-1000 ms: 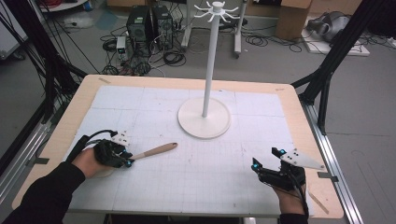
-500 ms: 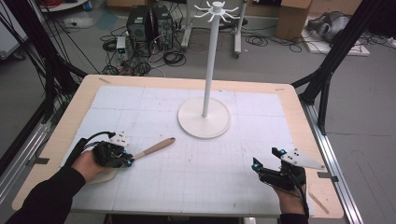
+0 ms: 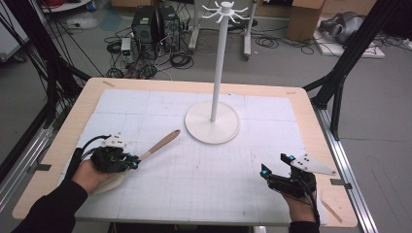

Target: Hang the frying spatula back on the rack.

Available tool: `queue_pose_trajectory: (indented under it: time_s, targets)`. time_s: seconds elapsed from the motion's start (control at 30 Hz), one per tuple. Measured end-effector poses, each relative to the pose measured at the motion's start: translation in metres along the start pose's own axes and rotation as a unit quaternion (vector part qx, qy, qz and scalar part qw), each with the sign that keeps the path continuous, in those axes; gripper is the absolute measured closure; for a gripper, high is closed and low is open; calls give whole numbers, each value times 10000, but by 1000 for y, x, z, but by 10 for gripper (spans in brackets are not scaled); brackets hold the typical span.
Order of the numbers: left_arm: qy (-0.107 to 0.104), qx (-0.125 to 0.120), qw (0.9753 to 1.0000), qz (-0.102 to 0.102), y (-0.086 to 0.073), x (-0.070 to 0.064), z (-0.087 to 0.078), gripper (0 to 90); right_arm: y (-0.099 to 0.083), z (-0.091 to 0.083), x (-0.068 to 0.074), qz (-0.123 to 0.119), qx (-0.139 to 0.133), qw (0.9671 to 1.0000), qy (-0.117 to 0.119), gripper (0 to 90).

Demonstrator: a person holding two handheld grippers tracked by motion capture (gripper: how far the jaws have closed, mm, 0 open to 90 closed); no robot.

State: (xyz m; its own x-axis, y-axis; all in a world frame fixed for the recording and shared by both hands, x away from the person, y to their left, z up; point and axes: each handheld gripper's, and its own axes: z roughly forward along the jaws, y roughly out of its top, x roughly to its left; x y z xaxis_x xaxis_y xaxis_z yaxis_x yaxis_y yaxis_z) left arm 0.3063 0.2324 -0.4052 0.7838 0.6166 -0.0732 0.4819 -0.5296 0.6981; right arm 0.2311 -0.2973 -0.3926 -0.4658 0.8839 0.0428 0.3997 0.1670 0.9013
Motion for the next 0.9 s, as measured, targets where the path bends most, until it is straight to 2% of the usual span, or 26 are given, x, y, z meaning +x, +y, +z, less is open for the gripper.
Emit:
queue_pose_trajectory:
  time_s: [0.13, 0.3, 0.4, 0.53, 0.67, 0.9]
  targets:
    - [38, -489, 9987, -154, 3, -7, -7, 778, 1, 3, 3, 36, -23, 10000, 89, 191]
    - [135, -1053, 9939, -284, 8, -14, -16, 778, 3, 7, 7, 82, 4, 9998, 193, 191]
    - [244, -1256, 9914, -262, 11, -19, -18, 778, 4, 8, 7, 147, -81, 9996, 235, 191]
    - [337, -1476, 9882, -231, 16, -29, -13, 778, 9, 9, 10, 153, -195, 9993, 276, 187]
    - [286, -1597, 9867, -102, 23, -41, -9, 778, 13, 13, 18, 195, -252, 9982, 514, 190]
    - [305, -1801, 9832, 76, 38, -62, -7, 778, 24, 24, 36, 107, -335, 9963, 785, 189]
